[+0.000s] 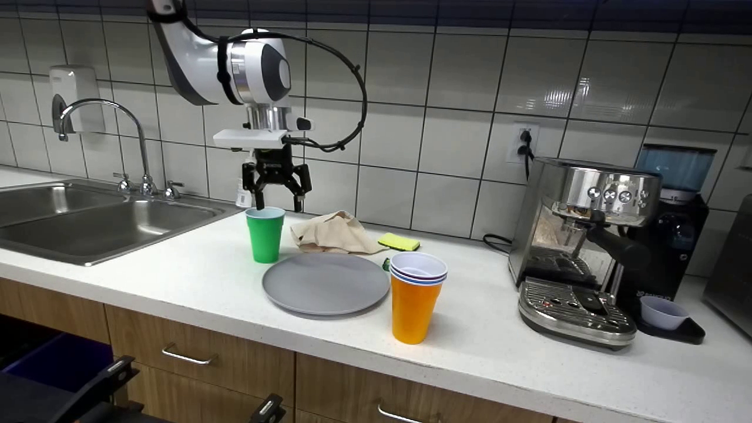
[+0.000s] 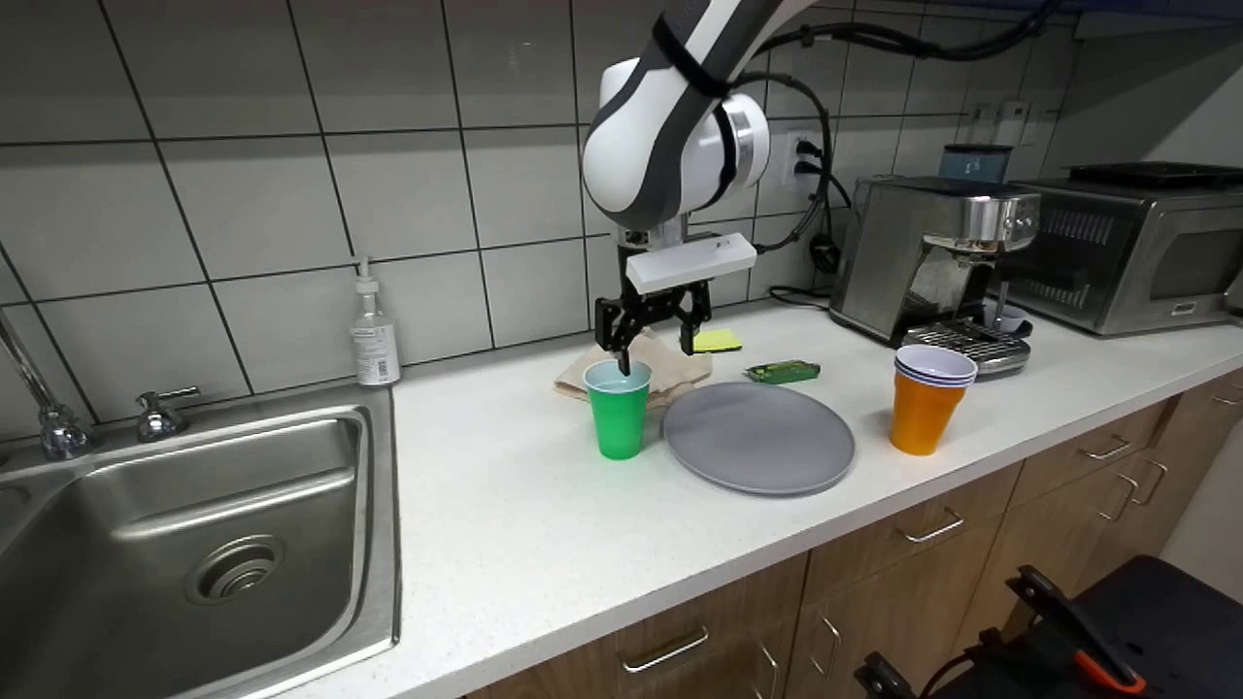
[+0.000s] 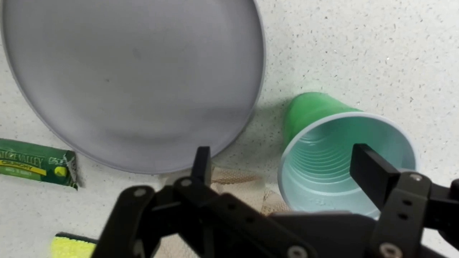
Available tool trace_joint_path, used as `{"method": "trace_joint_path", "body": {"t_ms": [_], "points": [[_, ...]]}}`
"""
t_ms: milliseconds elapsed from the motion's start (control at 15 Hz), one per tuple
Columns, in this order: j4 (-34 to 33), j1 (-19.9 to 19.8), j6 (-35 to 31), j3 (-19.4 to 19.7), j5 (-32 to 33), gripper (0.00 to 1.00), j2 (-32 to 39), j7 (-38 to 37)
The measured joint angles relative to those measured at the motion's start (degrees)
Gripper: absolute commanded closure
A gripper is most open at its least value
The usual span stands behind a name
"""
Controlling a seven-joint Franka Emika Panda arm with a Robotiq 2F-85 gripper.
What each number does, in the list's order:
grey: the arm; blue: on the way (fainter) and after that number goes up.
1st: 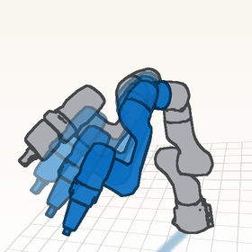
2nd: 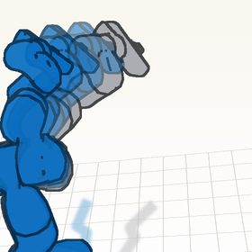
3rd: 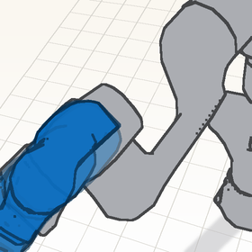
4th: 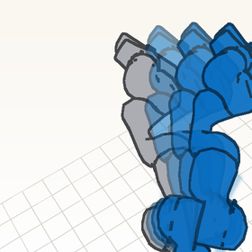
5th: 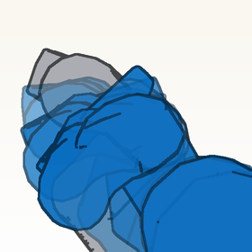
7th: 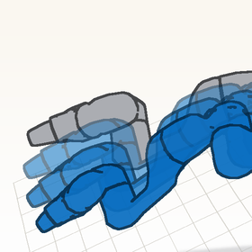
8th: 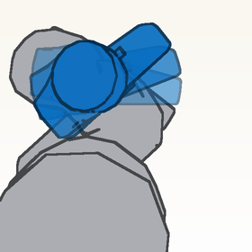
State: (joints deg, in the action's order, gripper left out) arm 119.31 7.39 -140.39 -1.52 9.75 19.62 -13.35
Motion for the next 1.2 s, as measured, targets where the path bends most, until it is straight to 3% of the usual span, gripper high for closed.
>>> {"method": "trace_joint_path", "body": {"t_ms": [533, 600, 667, 1200], "points": [[-4.3, 0.0, -0.2, 0.7, -0.8, 0.00, 5.0, -0.6], [-4.7, 0.0, -0.2, 0.7, -1.0, 0.25, 5.6, -0.7], [-5.2, 0.0, -0.2, 0.7, -1.1, 0.26, 6.1, -0.8], [-6.9, 0.1, -0.3, 0.8, -1.7, 0.89, 7.9, -1.0]]}}
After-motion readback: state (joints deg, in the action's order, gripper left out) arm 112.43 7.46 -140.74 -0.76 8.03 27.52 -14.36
